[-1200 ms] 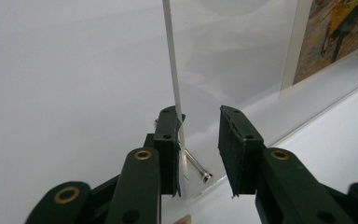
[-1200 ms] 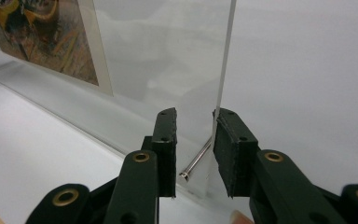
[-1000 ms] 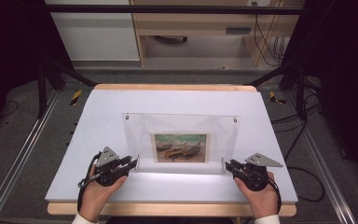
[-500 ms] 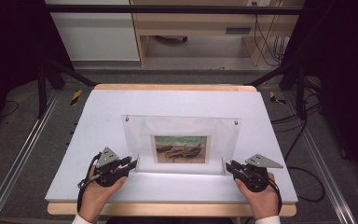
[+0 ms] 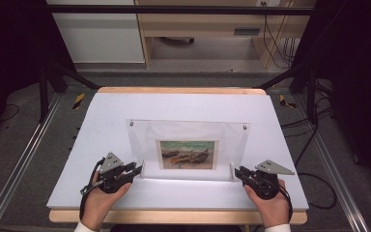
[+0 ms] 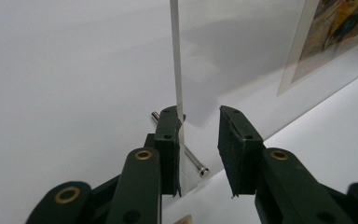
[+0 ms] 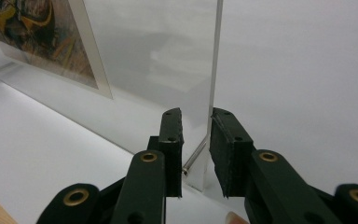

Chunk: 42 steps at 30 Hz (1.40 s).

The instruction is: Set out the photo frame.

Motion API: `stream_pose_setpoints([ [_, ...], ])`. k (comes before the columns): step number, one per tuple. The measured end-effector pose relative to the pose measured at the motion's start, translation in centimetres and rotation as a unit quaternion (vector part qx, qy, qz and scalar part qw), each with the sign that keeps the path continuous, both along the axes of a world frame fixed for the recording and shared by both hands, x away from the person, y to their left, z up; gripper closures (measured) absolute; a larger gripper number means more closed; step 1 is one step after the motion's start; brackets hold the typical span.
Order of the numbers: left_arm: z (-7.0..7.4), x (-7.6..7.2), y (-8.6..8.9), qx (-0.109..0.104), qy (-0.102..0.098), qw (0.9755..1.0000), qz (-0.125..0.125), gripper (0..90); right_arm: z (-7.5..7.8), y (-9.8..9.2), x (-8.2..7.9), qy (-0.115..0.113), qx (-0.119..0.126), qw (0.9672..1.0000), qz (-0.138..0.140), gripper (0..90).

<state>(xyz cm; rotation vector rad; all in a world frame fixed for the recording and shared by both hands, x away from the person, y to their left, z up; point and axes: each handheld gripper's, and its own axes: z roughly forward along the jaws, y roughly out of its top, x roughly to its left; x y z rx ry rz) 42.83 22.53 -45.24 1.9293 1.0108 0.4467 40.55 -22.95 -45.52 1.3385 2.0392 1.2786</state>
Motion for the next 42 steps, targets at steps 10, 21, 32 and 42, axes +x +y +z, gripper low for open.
stream_pose_setpoints([
  [10, -0.1, 0.0, -0.2, 0.0, 0.0, 1.0, -0.002, 63.4, -0.1, 0.2, 0.0, -0.011, -0.001, 0.9999, 0.005, 69.0],
  [21, -0.3, 0.1, -0.4, -0.01, -0.013, 0.9998, -0.015, 41.3, -0.2, 0.7, 0.2, -0.009, 0.009, 0.9998, 0.013, 46.4],
  [32, -0.4, 0.2, -0.7, -0.011, -0.013, 0.9995, -0.028, 26.1, -0.3, 1.1, 0.5, -0.026, 0.0, 0.9996, 0.014, 24.0],
  [42, -0.4, 0.3, -0.9, -0.008, -0.012, 0.9993, -0.035, 15.7, -0.3, 1.1, 0.5, -0.036, -0.014, 0.9992, -0.005, 10.9],
])
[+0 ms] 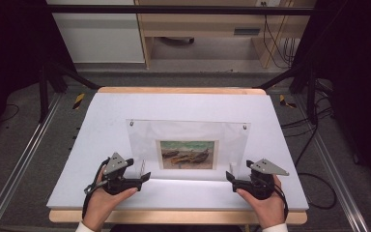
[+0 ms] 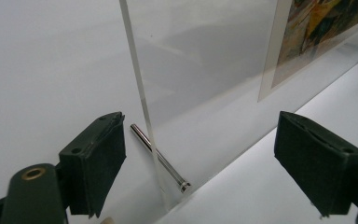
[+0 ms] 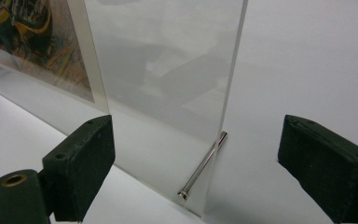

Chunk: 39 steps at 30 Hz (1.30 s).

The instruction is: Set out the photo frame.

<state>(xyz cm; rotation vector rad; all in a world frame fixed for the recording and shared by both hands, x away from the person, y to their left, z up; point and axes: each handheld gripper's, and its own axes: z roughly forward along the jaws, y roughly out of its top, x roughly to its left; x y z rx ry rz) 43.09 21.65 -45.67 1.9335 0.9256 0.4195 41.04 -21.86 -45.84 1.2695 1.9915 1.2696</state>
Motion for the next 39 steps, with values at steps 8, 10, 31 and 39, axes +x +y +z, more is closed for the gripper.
stream_pose_setpoints([
  [8, 0.2, -0.3, 0.6, -0.005, -0.005, 1.0, 0.0, 14.3, 0.0, 0.0, 0.0, 0.004, 0.002, 1.0, -0.001, 9.9],
  [10, 0.3, -0.3, 0.7, -0.005, -0.005, 1.0, 0.0, 14.2, 0.1, -0.1, 0.0, 0.003, 0.003, 1.0, -0.002, 9.8],
  [31, 1.0, 0.0, 4.1, -0.018, -0.02, 0.9992, 0.031, 14.6, 0.5, -2.5, 0.0, -0.006, 0.022, 0.9991, -0.035, 11.1],
  [39, 1.1, 0.2, 5.7, -0.021, -0.02, 0.9985, 0.047, 15.2, 0.5, -3.8, 0.2, -0.011, 0.025, 0.9982, -0.054, 11.8],
])
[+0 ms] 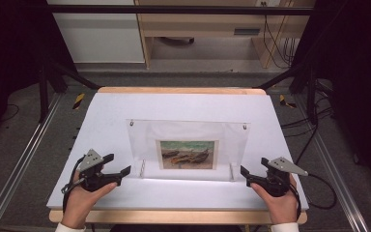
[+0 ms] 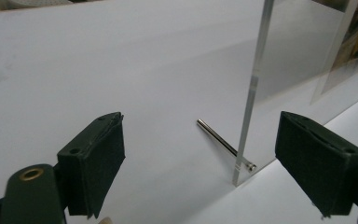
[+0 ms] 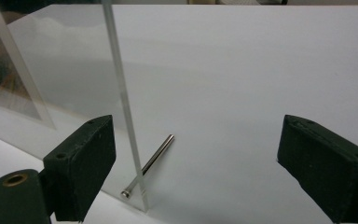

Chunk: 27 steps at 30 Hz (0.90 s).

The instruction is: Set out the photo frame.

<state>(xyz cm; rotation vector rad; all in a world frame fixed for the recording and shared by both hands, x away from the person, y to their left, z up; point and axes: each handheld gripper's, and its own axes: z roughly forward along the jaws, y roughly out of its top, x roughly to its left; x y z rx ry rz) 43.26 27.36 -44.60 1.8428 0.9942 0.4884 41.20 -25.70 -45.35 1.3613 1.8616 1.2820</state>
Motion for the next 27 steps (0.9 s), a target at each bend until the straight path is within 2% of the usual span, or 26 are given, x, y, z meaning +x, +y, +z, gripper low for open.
stream_pose_setpoints([
  [5, 0.0, 0.1, 0.8, -0.003, -0.001, 0.9999, 0.01, 15.5, 0.0, -1.0, 0.1, 0.003, 0.002, 0.9999, -0.013, 12.1],
  [19, -0.2, 0.4, 2.7, 0.01, -0.006, 0.9993, 0.035, 16.4, -0.3, -2.5, 0.2, 0.01, 0.002, 0.9993, -0.035, 14.0],
  [24, -0.3, 0.6, 3.2, 0.036, -0.008, 0.9984, 0.044, 16.5, -0.5, -3.0, 0.2, 0.016, 0.0, 0.999, -0.041, 14.2],
  [27, -0.3, 0.6, 3.5, 0.033, -0.005, 0.9983, 0.048, 16.5, -0.6, -3.4, 0.3, 0.017, -0.001, 0.9989, -0.043, 14.2],
])
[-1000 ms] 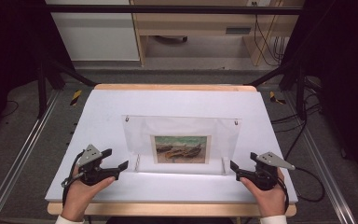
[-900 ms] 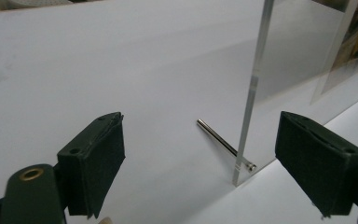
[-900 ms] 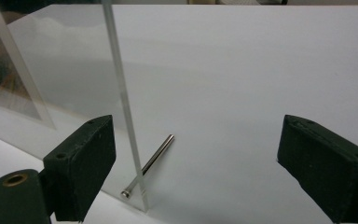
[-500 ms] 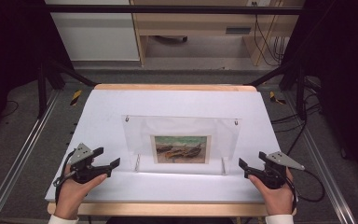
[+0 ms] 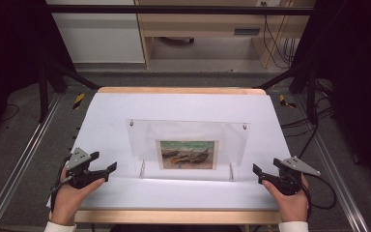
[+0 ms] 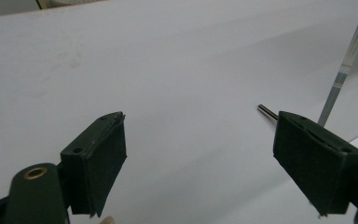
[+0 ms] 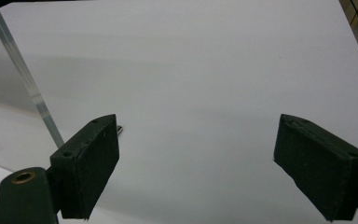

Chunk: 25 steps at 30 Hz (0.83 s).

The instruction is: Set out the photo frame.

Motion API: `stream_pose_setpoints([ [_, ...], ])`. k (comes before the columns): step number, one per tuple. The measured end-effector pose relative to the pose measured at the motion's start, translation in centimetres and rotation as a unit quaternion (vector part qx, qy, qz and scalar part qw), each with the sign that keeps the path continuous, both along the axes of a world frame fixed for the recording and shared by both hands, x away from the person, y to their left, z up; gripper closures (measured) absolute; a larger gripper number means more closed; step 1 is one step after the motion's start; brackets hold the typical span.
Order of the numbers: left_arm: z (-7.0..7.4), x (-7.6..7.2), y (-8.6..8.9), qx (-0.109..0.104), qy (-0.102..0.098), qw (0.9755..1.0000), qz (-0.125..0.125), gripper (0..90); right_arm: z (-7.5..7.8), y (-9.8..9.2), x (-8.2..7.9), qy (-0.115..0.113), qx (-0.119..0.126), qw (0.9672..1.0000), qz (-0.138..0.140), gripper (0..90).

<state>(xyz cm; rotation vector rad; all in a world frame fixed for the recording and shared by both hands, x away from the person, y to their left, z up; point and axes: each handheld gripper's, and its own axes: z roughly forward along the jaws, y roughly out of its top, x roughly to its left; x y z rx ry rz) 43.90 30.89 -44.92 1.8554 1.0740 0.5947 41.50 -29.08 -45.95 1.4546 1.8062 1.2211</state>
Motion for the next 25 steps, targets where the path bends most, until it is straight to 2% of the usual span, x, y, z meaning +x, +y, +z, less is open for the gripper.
stream_pose_setpoints([
  [5, -0.2, 0.1, 0.4, -0.002, 0.01, 0.9999, 0.004, 16.9, -0.3, -0.4, 0.1, 0.01, -0.003, 0.9999, -0.002, 14.2],
  [8, -0.3, 0.2, 0.7, 0.0, 0.023, 0.9997, 0.005, 17.4, -0.5, -0.6, 0.2, 0.027, -0.009, 0.9996, -0.001, 14.1],
  [13, -0.5, 0.2, 0.9, 0.018, 0.038, 0.9991, 0.004, 17.4, -1.1, -0.7, 0.2, 0.056, -0.046, 0.9974, -0.001, 13.8],
  [18, -0.8, 0.2, 0.9, 0.033, 0.053, 0.9981, 0.002, 17.6, -1.3, -0.8, 0.2, 0.069, -0.053, 0.9962, -0.003, 14.1],
  [25, -1.0, 0.3, 0.6, 0.042, 0.058, 0.9974, -0.004, 17.6, -1.6, -0.8, 0.2, 0.081, -0.054, 0.9953, 0.001, 14.4],
])
